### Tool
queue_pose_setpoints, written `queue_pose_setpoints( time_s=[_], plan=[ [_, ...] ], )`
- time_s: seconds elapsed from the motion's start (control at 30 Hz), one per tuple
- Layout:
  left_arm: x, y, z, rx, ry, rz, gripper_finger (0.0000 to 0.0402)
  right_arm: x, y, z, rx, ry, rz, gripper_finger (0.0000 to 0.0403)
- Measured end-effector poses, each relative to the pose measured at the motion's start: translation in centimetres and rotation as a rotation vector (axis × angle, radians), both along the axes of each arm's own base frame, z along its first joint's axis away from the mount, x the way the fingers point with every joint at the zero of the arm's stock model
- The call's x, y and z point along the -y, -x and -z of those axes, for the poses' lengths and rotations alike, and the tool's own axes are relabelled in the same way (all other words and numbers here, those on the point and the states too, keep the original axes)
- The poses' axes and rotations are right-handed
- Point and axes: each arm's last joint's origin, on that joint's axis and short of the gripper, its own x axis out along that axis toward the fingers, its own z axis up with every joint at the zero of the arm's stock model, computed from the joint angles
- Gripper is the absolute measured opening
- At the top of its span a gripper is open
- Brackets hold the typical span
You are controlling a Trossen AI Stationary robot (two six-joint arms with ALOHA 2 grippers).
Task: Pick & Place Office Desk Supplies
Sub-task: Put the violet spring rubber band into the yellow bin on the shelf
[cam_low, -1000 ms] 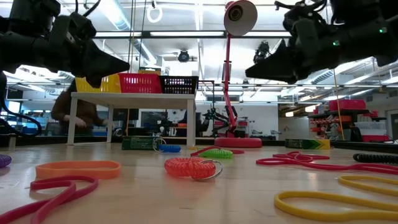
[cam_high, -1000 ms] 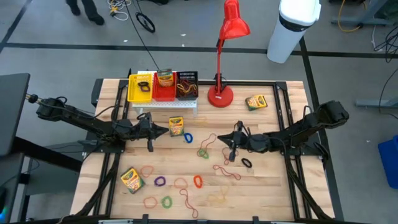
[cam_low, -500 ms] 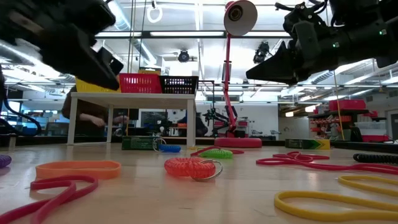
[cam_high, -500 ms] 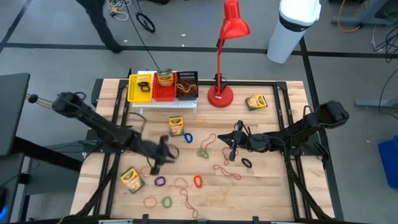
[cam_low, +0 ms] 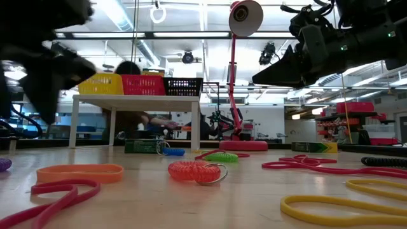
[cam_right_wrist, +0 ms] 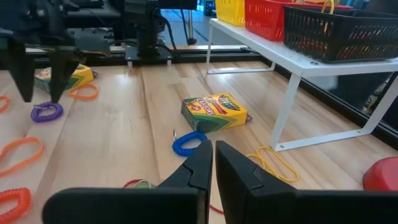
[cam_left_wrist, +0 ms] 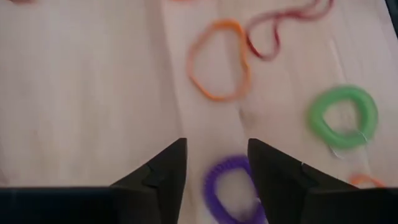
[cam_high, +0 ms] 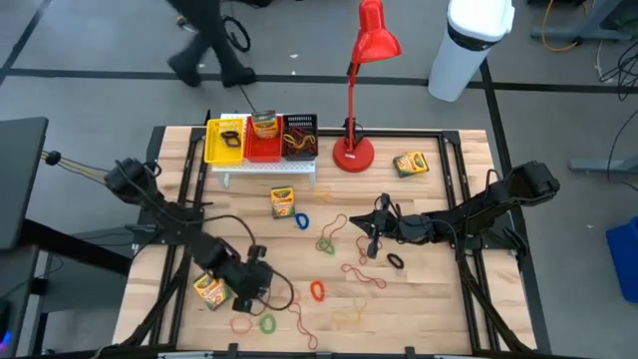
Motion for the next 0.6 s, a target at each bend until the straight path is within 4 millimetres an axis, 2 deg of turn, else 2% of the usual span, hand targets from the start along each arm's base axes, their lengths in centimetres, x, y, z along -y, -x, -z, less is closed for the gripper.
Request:
queue_pose_setpoints(
  time_s=[0.2,0.4,0.6],
  plan=[
    [1.1,0.6,1.6,-0.092,0.047,-0.038,0.0189,0.0,0.0,0.0,-0.004,0.001,-0.001,0.003],
    [1.0,0.5,3.0,-0.105,-0.041,-0.093,0.018,0.0,0.0,0.1,-0.006,0.001,-0.003,0.003],
    [1.0,0.5,3.6,-0.106,-0.097,-0.064,0.0161,0.0,0.0,0.1,-0.009,0.002,-0.003,0.003]
  ],
)
